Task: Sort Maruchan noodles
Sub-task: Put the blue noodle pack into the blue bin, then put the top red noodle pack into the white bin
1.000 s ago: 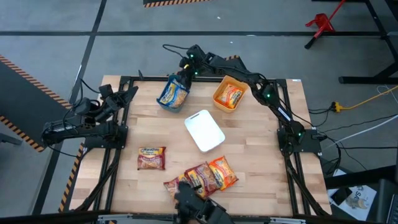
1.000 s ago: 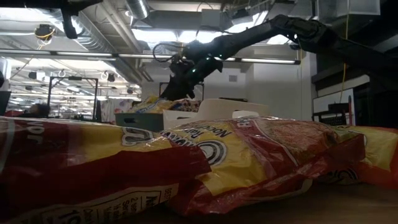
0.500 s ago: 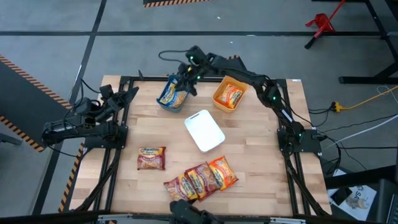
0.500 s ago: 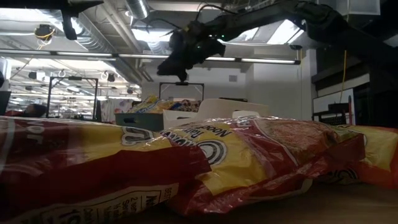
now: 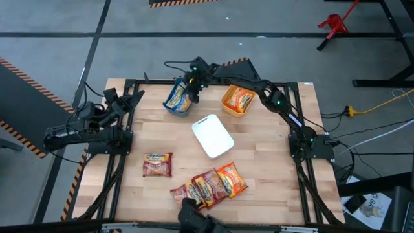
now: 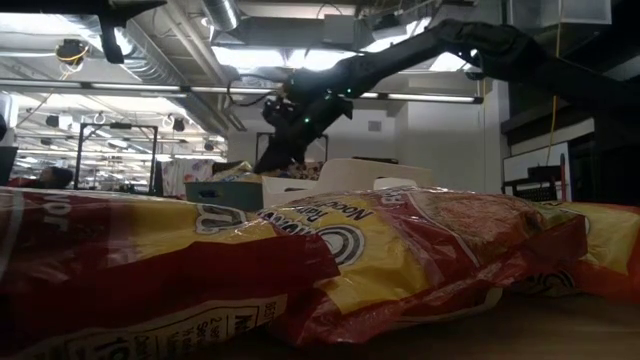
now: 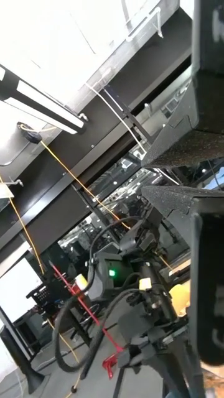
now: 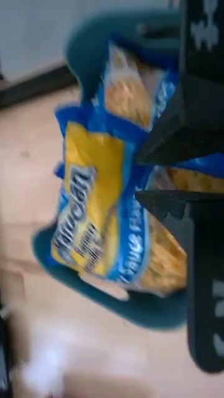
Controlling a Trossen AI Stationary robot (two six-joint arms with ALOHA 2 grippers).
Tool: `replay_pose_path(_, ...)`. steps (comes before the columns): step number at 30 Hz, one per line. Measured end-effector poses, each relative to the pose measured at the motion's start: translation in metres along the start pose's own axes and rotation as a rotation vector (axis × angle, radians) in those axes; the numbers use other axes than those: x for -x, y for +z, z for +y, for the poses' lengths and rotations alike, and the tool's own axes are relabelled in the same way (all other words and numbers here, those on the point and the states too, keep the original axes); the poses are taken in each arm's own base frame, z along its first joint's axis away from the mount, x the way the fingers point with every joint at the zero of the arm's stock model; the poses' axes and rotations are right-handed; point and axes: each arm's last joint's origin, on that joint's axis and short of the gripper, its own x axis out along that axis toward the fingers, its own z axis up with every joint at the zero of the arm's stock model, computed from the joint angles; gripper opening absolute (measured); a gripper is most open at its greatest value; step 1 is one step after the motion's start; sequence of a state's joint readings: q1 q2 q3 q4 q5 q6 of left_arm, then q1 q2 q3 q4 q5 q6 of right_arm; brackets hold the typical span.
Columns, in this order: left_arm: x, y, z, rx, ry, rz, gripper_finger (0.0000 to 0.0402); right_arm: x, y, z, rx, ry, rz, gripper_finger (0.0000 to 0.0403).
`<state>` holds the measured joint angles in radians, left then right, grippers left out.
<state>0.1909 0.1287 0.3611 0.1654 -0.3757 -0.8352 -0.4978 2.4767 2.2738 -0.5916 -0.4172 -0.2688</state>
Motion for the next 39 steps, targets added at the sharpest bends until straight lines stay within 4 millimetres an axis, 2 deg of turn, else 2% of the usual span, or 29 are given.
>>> replay_pose_path(7, 0.000, -0.001, 0.001, -0.012, 0.012, 0.005, 0.0053, 0.008, 0.016, -0.006, 0.033, -0.176, -0.068, 0.0062)
replay_pose_path(11, 0.000, -0.002, 0.002, -0.036, 0.017, 0.030, 0.0053, 0.019, 0.025, -0.004, 0.029, -0.171, -0.064, 0.0062)
replay_pose_path(13, 0.000, -0.005, 0.004, -0.075, 0.009, 0.079, 0.0053, 0.032, 0.035, 0.001, 0.038, -0.144, -0.105, 0.0062)
replay_pose_path(15, 0.001, -0.011, 0.007, -0.122, 0.000, 0.175, 0.0053, 0.056, 0.049, 0.011, 0.039, -0.091, -0.144, 0.0062)
replay_pose_path(20, 0.004, -0.029, 0.021, -0.164, 0.048, 0.461, 0.0053, 0.151, 0.088, 0.047, 0.054, -0.007, -0.252, 0.0062)
replay_pose_path(25, 0.007, -0.052, 0.040, -0.201, 0.163, 0.795, 0.0053, 0.209, 0.089, 0.082, -0.034, 0.069, -0.178, 0.0062)
replay_pose_path(28, 0.008, -0.065, 0.045, -0.214, 0.152, 0.989, 0.0053, 0.249, 0.087, 0.112, -0.050, 0.075, -0.134, 0.0062)
replay_pose_path(30, 0.007, -0.073, 0.046, -0.222, 0.130, 1.090, 0.0052, 0.263, 0.083, 0.131, -0.074, 0.069, -0.072, 0.0062)
replay_pose_path(35, 0.010, -0.095, 0.045, -0.255, 0.082, 1.305, 0.0030, 0.270, 0.071, 0.177, -0.131, 0.061, 0.104, 0.0062)
replay_pose_path(39, 0.014, -0.110, 0.044, -0.307, 0.114, 1.378, 0.0004, 0.270, 0.065, 0.212, -0.117, 0.067, 0.206, 0.0062)
